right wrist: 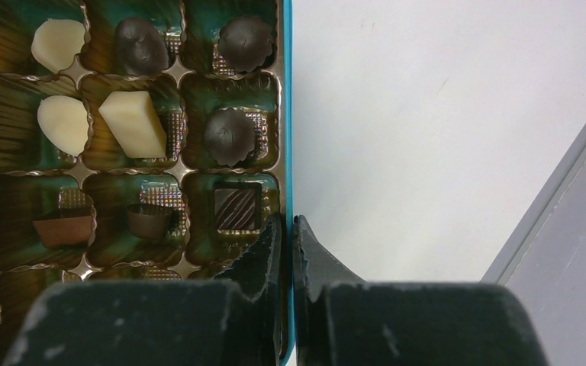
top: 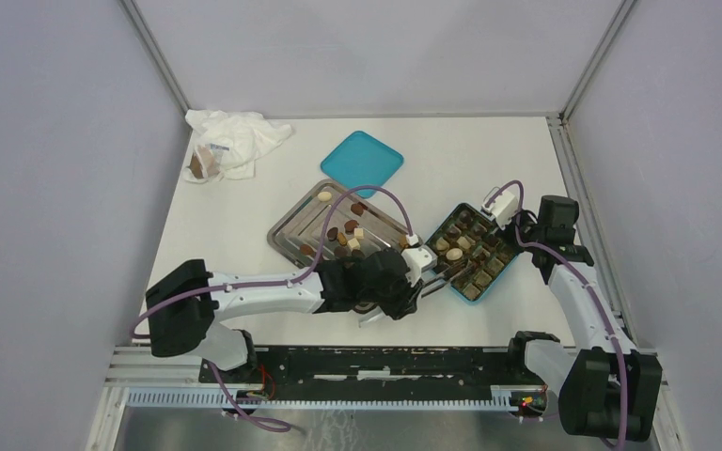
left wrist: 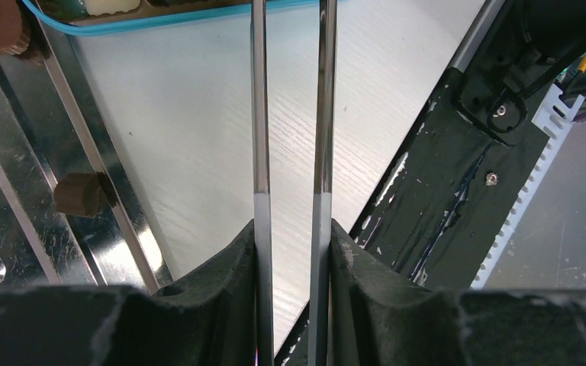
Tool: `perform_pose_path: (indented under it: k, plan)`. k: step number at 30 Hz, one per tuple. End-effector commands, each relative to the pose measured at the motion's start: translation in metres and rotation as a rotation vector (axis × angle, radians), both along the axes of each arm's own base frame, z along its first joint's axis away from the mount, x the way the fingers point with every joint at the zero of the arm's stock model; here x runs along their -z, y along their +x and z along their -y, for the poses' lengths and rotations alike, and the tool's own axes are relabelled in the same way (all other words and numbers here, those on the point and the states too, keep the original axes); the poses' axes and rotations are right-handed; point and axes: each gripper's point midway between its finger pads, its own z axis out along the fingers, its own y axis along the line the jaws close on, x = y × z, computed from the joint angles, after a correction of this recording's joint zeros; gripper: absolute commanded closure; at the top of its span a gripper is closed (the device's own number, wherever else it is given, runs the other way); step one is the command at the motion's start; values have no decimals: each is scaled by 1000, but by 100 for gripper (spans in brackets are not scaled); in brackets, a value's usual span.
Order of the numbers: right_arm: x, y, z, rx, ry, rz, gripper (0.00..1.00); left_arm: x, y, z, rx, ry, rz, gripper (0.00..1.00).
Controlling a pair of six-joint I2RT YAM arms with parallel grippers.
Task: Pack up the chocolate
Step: Place the fake chocolate in the packing box.
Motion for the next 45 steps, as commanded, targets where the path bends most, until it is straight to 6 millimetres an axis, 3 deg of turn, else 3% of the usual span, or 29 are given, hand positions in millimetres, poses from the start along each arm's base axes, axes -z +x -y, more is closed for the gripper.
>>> perform_pose_path:
  k: [1, 11, 34, 41, 45]
  plan:
    - [-20, 13, -1, -7, -6, 61, 97, -26, 9, 24, 3, -80, 56, 95]
    - [-16, 14, 1, -1, -10, 47, 96, -20, 14, 19, -33, -31, 65, 73]
    - [-10, 16, 5, 22, -19, 20, 93, -12, 9, 13, -43, 10, 36, 59]
    - [-9, 16, 5, 24, -21, 16, 92, -18, 9, 13, -51, -4, 46, 57]
    - [-6, 16, 7, 30, -24, 3, 91, -32, 13, 10, -85, -42, 68, 58]
